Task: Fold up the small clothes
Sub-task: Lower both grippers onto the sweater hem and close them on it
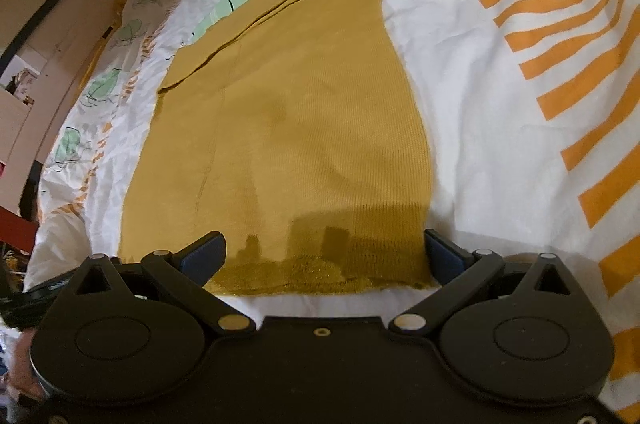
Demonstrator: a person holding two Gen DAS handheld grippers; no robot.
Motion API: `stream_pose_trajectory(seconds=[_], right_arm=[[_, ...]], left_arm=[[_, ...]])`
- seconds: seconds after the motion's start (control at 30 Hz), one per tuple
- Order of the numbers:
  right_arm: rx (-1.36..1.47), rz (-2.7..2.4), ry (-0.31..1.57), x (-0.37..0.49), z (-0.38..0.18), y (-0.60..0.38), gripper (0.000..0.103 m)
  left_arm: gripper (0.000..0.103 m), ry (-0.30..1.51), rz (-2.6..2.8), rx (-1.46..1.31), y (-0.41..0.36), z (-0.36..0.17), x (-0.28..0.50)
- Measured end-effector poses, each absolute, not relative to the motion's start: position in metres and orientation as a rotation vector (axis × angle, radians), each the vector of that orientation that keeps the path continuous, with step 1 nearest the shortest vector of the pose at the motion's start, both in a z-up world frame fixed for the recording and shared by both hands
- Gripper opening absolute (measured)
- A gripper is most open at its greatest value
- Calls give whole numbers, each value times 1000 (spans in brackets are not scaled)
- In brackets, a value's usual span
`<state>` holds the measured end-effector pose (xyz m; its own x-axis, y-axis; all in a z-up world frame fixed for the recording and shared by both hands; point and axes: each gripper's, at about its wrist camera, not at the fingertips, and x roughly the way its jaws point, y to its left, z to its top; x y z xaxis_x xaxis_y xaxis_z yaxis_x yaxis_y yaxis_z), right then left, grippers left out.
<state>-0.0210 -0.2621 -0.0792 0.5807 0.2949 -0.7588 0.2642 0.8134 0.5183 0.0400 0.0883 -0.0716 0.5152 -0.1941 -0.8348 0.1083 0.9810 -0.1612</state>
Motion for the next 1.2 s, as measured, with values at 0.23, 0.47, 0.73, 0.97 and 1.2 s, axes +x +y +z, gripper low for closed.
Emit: stream_pose_trajectory(seconds=[0.23, 0.47, 0.73, 0.97, 1.2], right_arm=[[662, 47, 968, -26, -77, -265, 102], [699, 58, 969, -17, -84, -270, 102], [1050, 174, 792, -24, -66, -314, 89], [847, -20, 872, -25, -55, -321, 91], [776, -10, 1018, -15, -70, -312, 88]], left_arm=[[78, 1095, -262, -96, 89, -84, 54], [78, 1090, -323, -71, 81, -88, 68], [78, 1069, -334, -94, 84, -90, 69], [78, 1068, -332, -111, 85, -89, 68], [77, 1080, -351, -146, 92, -86, 66]])
